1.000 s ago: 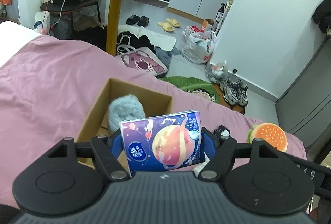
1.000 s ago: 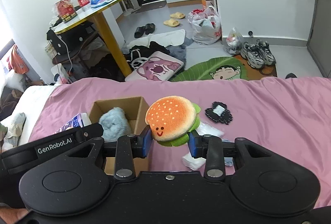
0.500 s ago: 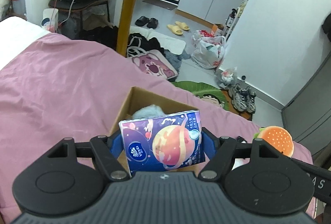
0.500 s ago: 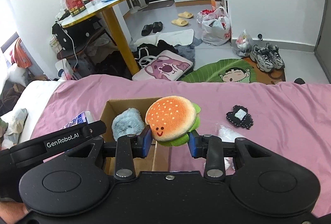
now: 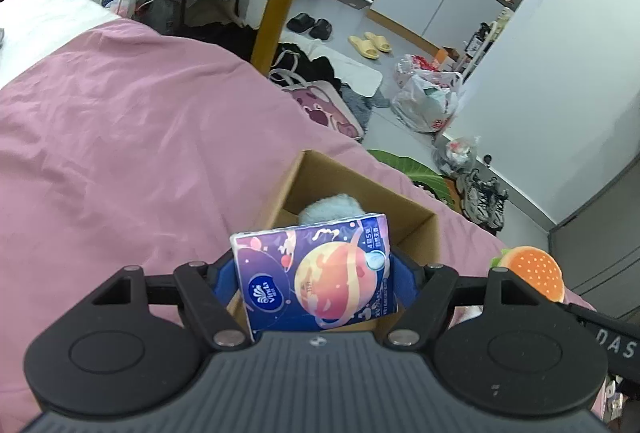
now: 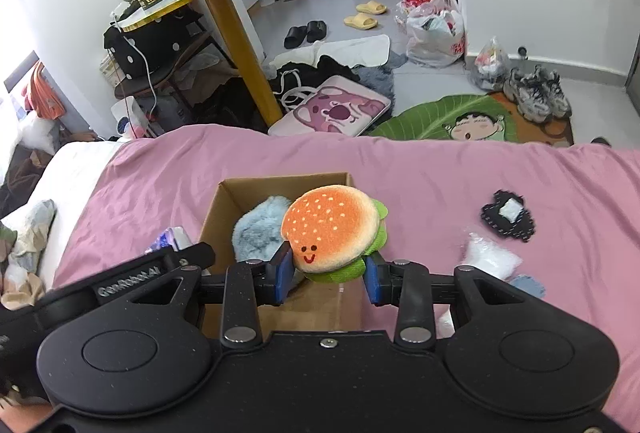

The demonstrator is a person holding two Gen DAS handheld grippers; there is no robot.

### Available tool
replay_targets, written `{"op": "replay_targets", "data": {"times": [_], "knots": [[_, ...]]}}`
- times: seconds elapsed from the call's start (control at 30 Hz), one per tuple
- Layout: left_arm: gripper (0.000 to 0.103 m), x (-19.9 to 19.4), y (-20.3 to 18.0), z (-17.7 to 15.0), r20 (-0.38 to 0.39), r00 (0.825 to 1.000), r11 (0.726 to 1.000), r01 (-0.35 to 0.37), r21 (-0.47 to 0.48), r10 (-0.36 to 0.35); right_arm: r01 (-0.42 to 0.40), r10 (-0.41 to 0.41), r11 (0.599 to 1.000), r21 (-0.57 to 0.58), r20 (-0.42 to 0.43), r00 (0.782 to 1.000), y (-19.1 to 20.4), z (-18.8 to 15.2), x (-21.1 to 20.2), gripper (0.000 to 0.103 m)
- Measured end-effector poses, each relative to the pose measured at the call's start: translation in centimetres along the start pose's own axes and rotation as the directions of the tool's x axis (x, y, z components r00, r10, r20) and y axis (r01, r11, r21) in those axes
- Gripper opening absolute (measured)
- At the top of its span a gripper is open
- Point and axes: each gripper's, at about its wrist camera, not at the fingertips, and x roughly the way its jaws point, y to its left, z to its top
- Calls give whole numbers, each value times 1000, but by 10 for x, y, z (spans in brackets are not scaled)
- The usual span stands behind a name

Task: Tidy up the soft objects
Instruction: 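Drop the tissue pack from the left tool while the right tool releases the burger into the box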

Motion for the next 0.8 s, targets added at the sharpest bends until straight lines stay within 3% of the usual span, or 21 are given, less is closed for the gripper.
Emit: {"op": "replay_targets", "data": {"times": [0.33, 0.63, 0.73, 0.8], "knots": [[75, 17, 3, 5, -53, 999, 1000, -13, -6, 12, -2, 2, 1000, -9, -39, 999, 14, 5, 26, 36], [79, 17, 4, 8, -48, 999, 999, -17, -33, 16, -5, 5, 1000, -2, -22, 1000, 20, 20, 40, 36], [79, 16, 7, 8, -43, 999, 999, -26, -44, 24, -14, 14, 1000, -2, -12, 1000, 24, 24, 43, 42], [79, 15, 8, 8, -42, 999, 998, -33, -49, 31, -21, 21, 1000, 15, 0, 1000, 22, 26, 43, 59]]}}
